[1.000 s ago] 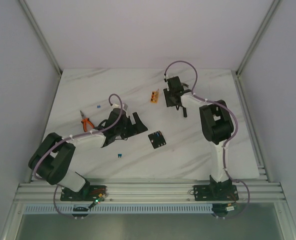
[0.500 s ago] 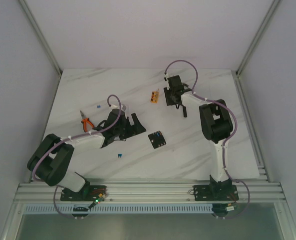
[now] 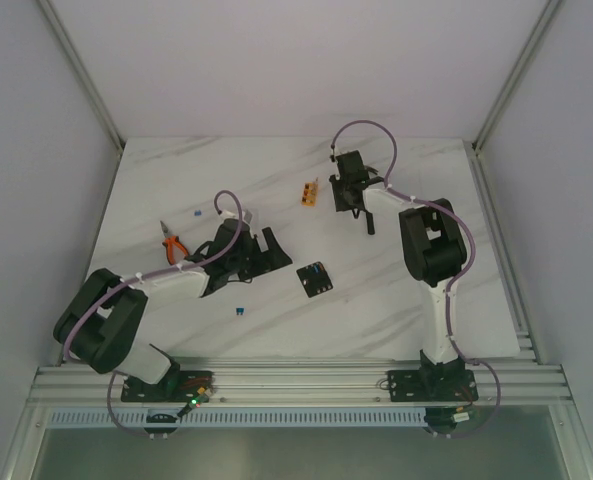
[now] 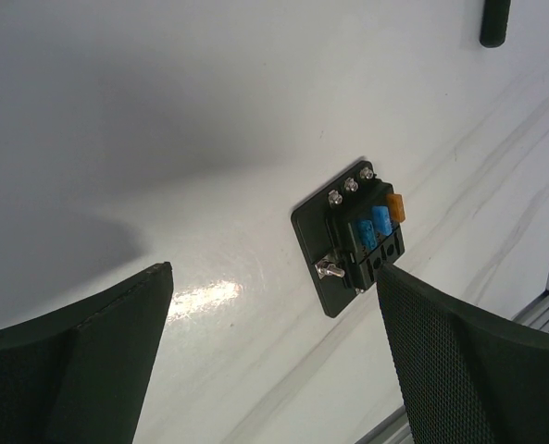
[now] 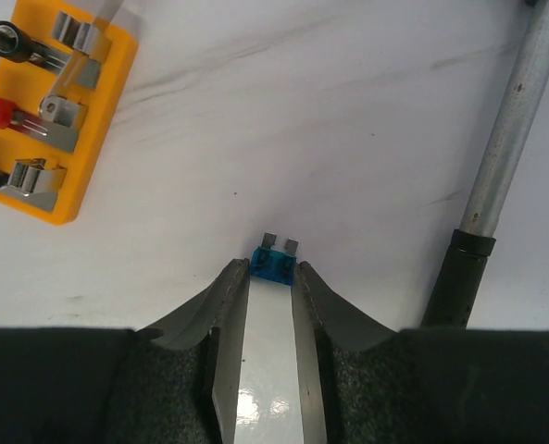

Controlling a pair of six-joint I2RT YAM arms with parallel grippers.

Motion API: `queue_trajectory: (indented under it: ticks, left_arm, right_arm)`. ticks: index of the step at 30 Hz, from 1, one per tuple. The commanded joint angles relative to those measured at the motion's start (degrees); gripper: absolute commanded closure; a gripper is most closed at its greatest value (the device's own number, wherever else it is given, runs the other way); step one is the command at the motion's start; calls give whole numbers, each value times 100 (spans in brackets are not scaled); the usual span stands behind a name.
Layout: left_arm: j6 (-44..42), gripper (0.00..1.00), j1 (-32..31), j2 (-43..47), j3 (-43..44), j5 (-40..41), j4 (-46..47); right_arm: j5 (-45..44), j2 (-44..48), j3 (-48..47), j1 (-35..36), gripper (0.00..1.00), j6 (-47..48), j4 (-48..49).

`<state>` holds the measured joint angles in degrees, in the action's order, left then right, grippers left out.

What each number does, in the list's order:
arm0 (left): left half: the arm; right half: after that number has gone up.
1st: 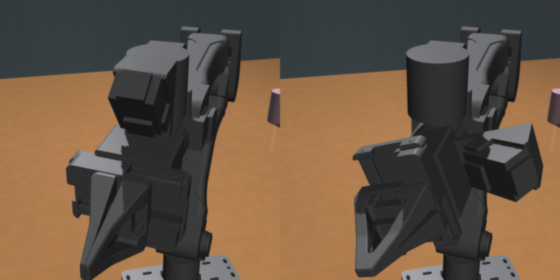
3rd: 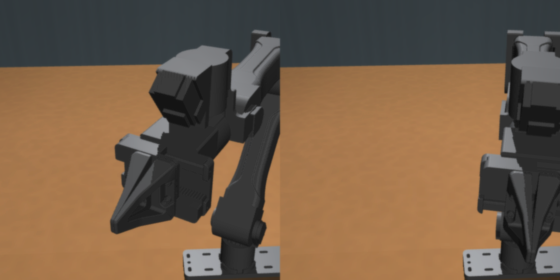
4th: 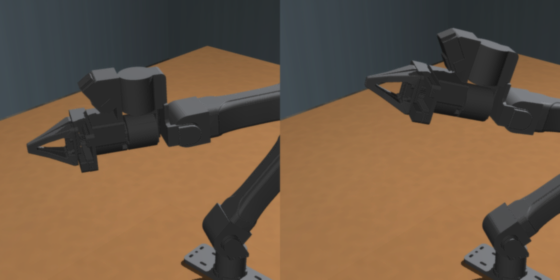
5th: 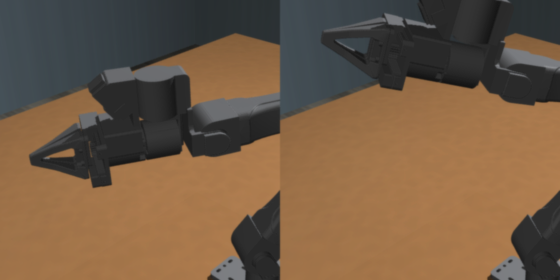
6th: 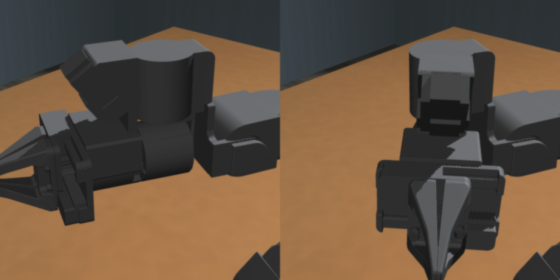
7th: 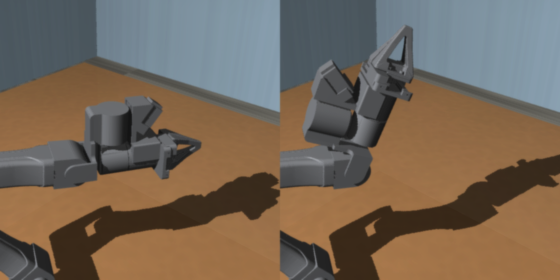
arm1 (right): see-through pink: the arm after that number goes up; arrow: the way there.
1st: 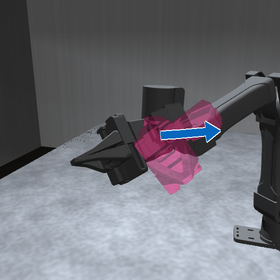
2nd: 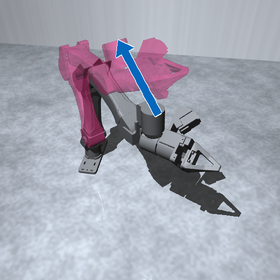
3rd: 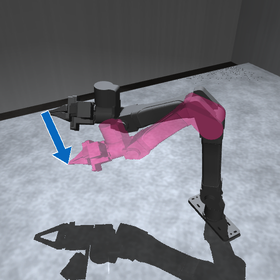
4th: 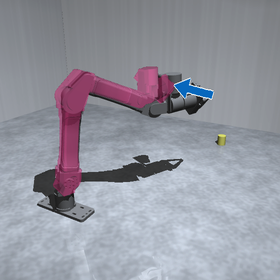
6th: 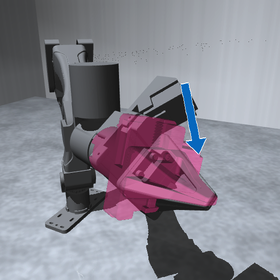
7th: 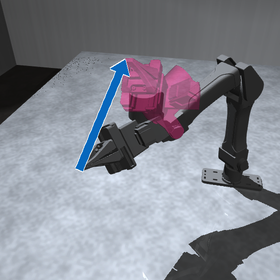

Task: Snap on the fuse box
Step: Pick up the fuse from the center of the board.

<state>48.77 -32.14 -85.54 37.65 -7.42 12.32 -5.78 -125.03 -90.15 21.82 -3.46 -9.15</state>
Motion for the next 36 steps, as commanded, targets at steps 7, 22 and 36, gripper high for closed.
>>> queue_trajectory:
  ticks: [7, 22, 36]
  left_arm:
    - [11, 0, 33, 253, -117, 15, -107]
    - [80, 0, -1, 407, -185, -68, -107]
    - [122, 0, -22, 592, -181, -141, -115]
  right_arm:
    - [-94, 240, 373, 17, 74, -144, -279]
    - [294, 2548, 3163, 616, 74, -599, -752]
    - [-206, 3248, 3822, 918, 59, -1186, -934]
